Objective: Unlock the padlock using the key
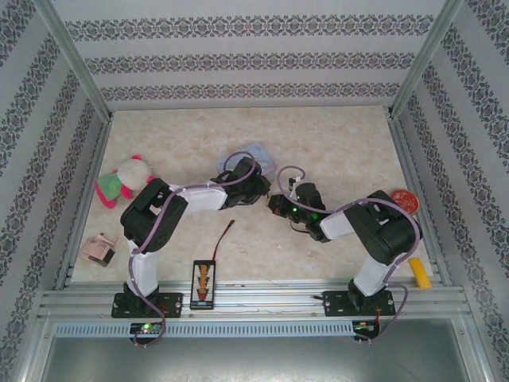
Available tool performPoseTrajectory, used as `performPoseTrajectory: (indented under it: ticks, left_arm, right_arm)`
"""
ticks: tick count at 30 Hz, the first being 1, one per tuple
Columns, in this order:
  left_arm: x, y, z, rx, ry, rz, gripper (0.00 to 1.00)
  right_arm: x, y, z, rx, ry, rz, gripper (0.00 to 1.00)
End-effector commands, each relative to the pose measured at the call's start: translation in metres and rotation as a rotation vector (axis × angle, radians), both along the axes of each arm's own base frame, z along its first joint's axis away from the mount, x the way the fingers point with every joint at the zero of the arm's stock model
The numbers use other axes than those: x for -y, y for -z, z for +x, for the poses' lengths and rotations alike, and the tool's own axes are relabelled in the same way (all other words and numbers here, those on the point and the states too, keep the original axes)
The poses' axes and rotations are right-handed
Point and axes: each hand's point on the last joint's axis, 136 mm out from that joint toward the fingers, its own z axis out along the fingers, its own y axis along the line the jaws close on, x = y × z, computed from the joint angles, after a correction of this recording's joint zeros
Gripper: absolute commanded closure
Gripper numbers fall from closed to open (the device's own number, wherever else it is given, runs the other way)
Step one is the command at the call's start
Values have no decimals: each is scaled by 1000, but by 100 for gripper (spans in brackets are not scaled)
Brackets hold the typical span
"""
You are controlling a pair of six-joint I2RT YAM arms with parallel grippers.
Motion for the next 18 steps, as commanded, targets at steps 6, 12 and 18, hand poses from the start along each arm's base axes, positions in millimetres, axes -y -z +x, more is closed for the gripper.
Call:
performPoseTrajectory:
  ticks: [6,12,18]
  left_arm:
    - [37,14,-57,-203,166,-114,97]
    - [39,13,-57,-199,166,-123,97]
    - [39,14,-58,-203,168,-126,97]
  right_arm:
    - [-5,-54,33,163,-43,113,100]
    - [-4,-54,29,177,-66,132,100]
    - [8,-55,32,180,-41,117,100]
